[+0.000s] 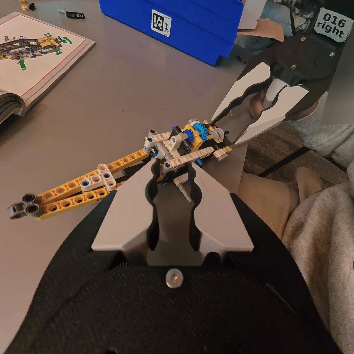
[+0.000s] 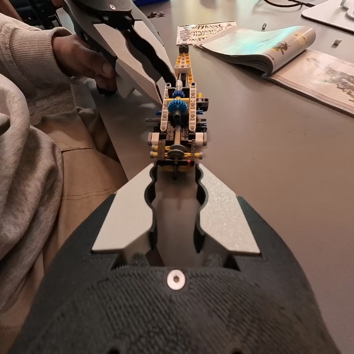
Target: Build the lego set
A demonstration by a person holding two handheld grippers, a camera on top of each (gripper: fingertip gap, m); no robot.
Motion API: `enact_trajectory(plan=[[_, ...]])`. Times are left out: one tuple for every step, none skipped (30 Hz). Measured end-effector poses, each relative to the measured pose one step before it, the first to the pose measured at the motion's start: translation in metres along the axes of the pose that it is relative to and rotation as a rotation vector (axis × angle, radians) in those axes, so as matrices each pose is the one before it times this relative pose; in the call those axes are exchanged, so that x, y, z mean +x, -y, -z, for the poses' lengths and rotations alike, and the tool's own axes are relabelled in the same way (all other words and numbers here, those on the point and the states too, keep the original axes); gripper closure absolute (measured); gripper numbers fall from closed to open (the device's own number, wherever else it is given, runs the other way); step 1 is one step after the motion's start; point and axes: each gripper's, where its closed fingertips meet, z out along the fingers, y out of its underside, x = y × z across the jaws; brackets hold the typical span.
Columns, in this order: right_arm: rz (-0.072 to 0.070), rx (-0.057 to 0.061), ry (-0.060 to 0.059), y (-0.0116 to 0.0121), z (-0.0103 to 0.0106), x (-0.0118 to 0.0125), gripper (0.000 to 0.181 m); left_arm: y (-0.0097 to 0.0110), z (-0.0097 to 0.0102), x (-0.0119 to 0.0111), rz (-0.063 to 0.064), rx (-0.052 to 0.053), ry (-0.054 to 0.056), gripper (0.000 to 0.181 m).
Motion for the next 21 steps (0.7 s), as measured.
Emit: enact_trajectory(plan=[[-0.0009, 0.0008, 0.0002, 0.00008, 0.00002, 0.00003, 0.143, -0.00006, -0.00001, 0.00008, -0.0002, -0.0003, 0.0003, 0.154], [-0.0004, 0.0005, 0.0002, 0.00002, 0.00005, -0.00003, 0.143, -0.00004, 0.00002, -0.00009, -0.0004, -0.0003, 0.0005, 0.154], [0.0001, 0.0003, 0.0001, 0.00004, -0.00002, -0.00001, 0.143, -0.00001, 0.0, -0.00004, -0.0002, -0.0001, 0.0002, 0.154], [0.0002, -0.0003, 0.0, 0.0, -0.00006, -0.00001, 0.143, 0.00001, -0.00001, 0.00007, 0.0004, 0.0001, -0.0003, 0.154], [0.0002, -0.0005, -0.0002, -0.00014, -0.00008, -0.00007, 0.143, -0.00005, -0.00002, -0.00003, 0.0007, 0.0001, -0.0006, 0.154], [0.0, 0.0002, 0.0003, 0.00008, -0.0001, -0.00006, 0.143, -0.00003, 0.00014, 0.0, 0.0007, 0.0001, -0.0005, 0.155], [-0.0005, 0.0005, 0.0004, 0.00009, -0.00005, 0.00001, 0.143, 0.00006, -0.00005, 0.0, 0.0004, 0.0001, -0.0004, 0.154], [-0.0007, 0.0004, 0.0005, 0.00001, 0.00006, -0.0001, 0.143, -0.00003, 0.00008, -0.00004, 0.0001, -0.0001, -0.0001, 0.155], [-0.0008, 0.0005, 0.0003, 0.00005, 0.00002, 0.00011, 0.143, -0.00004, 0.00004, 0.00006, -0.0001, 0.0001, 0.0001, 0.155], [-0.001, 0.001, -0.0001, 0.00015, 0.00014, 0.00007, 0.143, 0.0, 0.0, 0.00001, 0.0001, 0.0, -0.0001, 0.155], [-0.0011, 0.0013, 0.0002, 0.00013, 0.00005, 0.00012, 0.143, 0.00009, 0.00005, 0.00004, 0.0001, 0.0, -0.0001, 0.155], [-0.001, 0.0014, 0.0007, 0.00017, 0.00019, -0.00001, 0.143, -0.00003, 0.00008, -0.00003, 0.0002, 0.0, -0.0001, 0.155], [-0.0009, 0.0014, 0.0003, 0.00017, 0.00019, 0.00005, 0.143, -0.00007, -0.00006, 0.00002, 0.0002, 0.0001, -0.0002, 0.154], [-0.0005, 0.0011, 0.0005, 0.00015, 0.00015, -0.00008, 0.143, 0.00007, 0.00012, -0.00004, 0.0001, 0.0001, 0.0, 0.154], [-0.0003, 0.0011, 0.0006, 0.00016, 0.00013, 0.00002, 0.143, 0.00005, -0.00004, -0.00004, 0.0003, 0.0, -0.0001, 0.154], [-0.0004, 0.0008, 0.0007, 0.00002, 0.00012, -0.00008, 0.143, -0.00001, 0.00007, -0.00002, 0.0004, 0.0001, -0.0001, 0.155], [-0.0002, 0.0007, 0.0009, 0.00013, 0.00009, -0.00013, 0.143, 0.00002, -0.00001, -0.00002, 0.0001, 0.0001, 0.0001, 0.155], [0.0002, 0.0007, 0.0013, 0.00001, 0.00013, -0.00013, 0.143, -0.00002, 0.00001, 0.0, 0.0, -0.0001, 0.0, 0.155], [0.0005, 0.0006, 0.0015, 0.00002, 0.00006, -0.00025, 0.143, -0.00001, 0.00007, -0.00008, 0.0, 0.0001, 0.0001, 0.155], [0.0008, 0.0007, 0.0021, 0.00013, 0.0001, -0.00031, 0.143, -0.00004, 0.00004, 0.00007, 0.0, 0.0001, 0.0, 0.155], [0.0006, 0.0008, 0.0015, 0.00009, 0.00018, -0.00023, 0.144, 0.00005, -0.00004, -0.00003, 0.0002, 0.0, -0.0002, 0.155]])
